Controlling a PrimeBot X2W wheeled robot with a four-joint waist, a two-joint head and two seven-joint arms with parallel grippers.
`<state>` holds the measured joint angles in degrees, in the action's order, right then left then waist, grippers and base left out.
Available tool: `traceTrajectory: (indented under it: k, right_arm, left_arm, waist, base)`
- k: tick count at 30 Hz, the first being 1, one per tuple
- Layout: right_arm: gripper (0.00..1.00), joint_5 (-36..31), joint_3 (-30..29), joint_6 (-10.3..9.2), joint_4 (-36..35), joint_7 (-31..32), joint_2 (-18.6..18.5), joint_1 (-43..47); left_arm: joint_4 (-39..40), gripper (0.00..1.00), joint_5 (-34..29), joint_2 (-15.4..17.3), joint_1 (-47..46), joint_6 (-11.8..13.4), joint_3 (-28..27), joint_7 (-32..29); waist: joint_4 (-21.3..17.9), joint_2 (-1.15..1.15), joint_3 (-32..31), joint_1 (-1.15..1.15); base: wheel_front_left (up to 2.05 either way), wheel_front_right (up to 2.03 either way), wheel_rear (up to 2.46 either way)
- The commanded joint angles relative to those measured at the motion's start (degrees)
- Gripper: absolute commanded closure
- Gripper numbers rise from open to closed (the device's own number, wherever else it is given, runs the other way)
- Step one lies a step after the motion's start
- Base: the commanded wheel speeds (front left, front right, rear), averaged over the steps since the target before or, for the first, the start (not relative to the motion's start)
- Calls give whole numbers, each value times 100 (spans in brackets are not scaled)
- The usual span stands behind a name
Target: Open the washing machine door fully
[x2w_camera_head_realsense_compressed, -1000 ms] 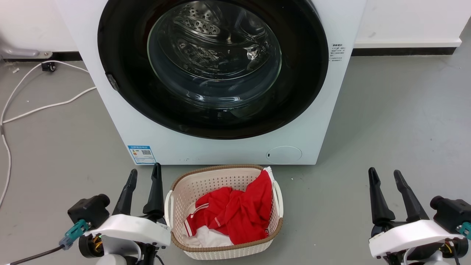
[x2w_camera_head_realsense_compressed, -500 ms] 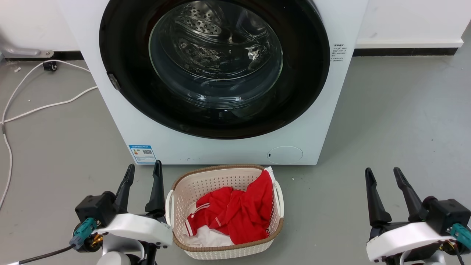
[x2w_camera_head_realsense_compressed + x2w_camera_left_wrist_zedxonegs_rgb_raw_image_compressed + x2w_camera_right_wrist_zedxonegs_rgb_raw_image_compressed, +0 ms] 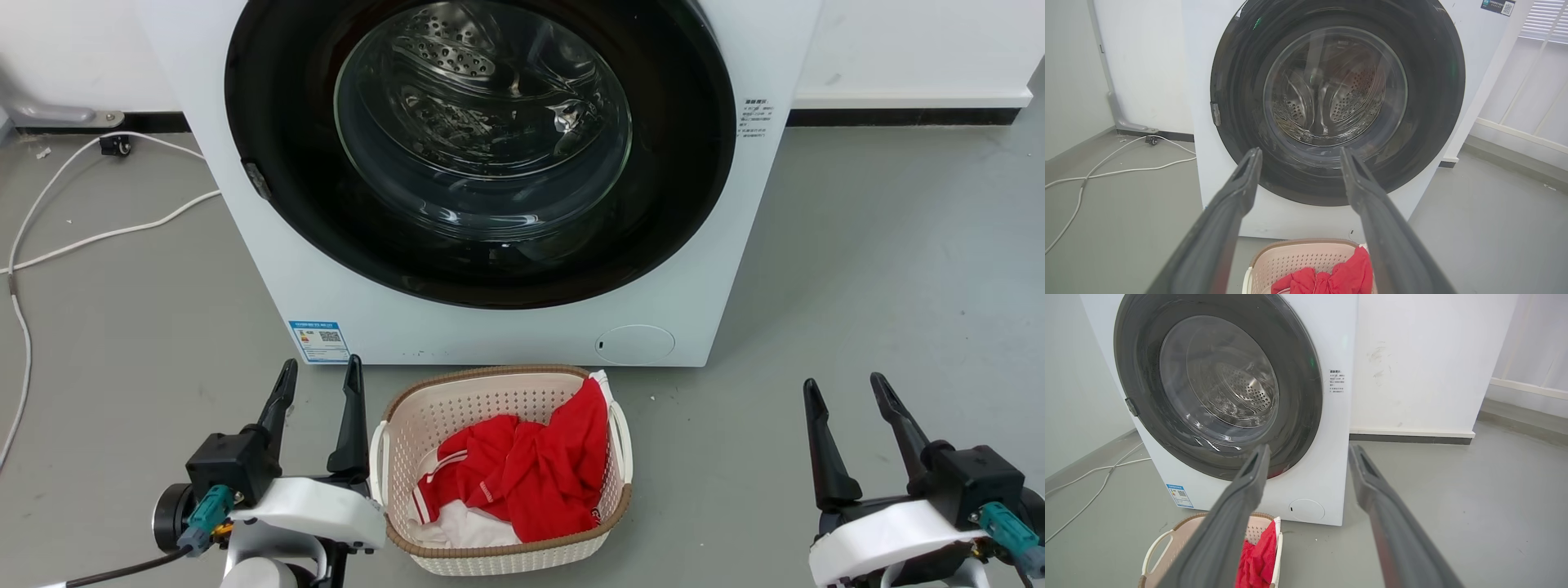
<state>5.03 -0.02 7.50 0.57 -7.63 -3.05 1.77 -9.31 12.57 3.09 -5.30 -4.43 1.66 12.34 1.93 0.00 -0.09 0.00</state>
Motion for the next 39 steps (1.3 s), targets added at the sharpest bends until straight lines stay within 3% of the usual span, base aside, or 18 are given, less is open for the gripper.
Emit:
traceTrajectory:
  k: [1,25,39]
  right_arm:
    - [0,-85,9,-2,-48,-41,19,36]
    - [0,-688,-22,-2,-20,-206,29,127]
    - [0,-568,-45,-3,26,-205,28,106]
  left_arm:
    - [21,0,-99,31,-100,42,15,44]
    - [-43,0,-1071,24,-84,86,26,297]
    - [-159,0,-946,3,-57,62,6,288]
  waist:
    - [2,0,0,0]
    - [33,0,11,0]
    - [31,0,21,0]
  base:
    - [0,0,0]
    - [0,0,0]
    - [0,0,0]
